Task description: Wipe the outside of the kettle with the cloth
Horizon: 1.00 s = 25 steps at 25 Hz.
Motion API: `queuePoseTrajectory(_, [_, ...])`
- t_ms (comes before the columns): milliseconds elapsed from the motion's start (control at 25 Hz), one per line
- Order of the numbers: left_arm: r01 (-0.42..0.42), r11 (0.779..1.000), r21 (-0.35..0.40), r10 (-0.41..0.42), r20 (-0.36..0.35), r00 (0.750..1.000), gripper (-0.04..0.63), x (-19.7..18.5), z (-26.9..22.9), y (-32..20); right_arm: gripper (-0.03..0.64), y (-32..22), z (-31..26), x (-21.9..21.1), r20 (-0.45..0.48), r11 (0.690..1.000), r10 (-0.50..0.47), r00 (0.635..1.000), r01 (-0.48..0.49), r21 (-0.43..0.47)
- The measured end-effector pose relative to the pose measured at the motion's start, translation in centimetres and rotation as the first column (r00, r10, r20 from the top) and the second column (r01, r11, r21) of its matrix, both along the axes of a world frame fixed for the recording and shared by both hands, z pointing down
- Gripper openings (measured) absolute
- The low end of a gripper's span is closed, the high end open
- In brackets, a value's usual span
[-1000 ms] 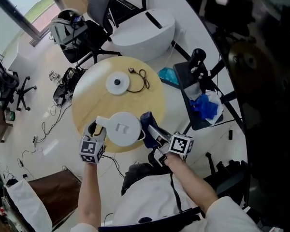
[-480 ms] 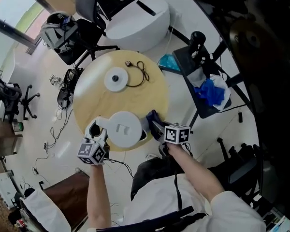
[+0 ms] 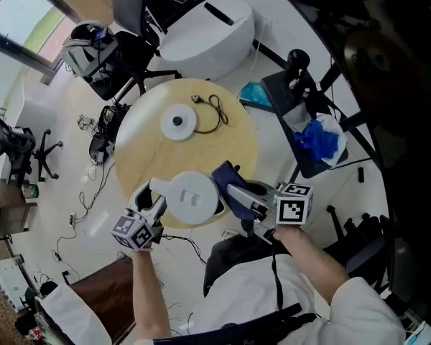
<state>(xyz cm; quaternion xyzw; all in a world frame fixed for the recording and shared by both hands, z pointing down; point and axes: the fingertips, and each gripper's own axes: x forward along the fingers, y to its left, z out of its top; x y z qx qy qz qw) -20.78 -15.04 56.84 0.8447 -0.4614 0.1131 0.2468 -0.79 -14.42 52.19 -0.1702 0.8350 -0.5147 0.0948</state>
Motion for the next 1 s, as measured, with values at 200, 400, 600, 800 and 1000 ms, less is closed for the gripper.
queuePoseTrajectory(200, [0.059,0.997,-0.046,-0.064,-0.111,0.992,0.307,-1.0,-1.6,4.3,0.066,-0.4,-3.8,-0.3,0.006,0.995,-0.036,0.999,0.035,0.094])
queuePoseTrajectory(400, [0.281,0.954,-0.107,-0.299,-0.229,0.926,0.357,0.7,-5.6,5.4,0.066,-0.9,-2.6,-1.0,-0.003,0.995,-0.062,0.998,0.062,0.078])
queuePoseTrajectory(600, [0.367,0.922,-0.124,-0.382,-0.134,0.914,0.397,4.6,-6.6,3.8,0.066,-1.5,-1.1,-0.9,-0.012,0.997,-0.06,0.998,0.061,0.043])
queuePoseTrajectory(800, [0.37,0.919,-0.132,-0.375,-0.01,0.927,0.4,6.4,-5.7,3.5,0.066,-1.2,-1.9,-1.6,-0.006,0.992,-0.104,0.995,0.104,0.071])
queuePoseTrajectory(1000, [0.344,0.927,-0.147,-0.351,-0.028,0.936,0.346,6.6,-5.7,3.4,0.066,-1.4,0.8,-2.1,-0.113,0.988,-0.117,0.987,0.127,0.086])
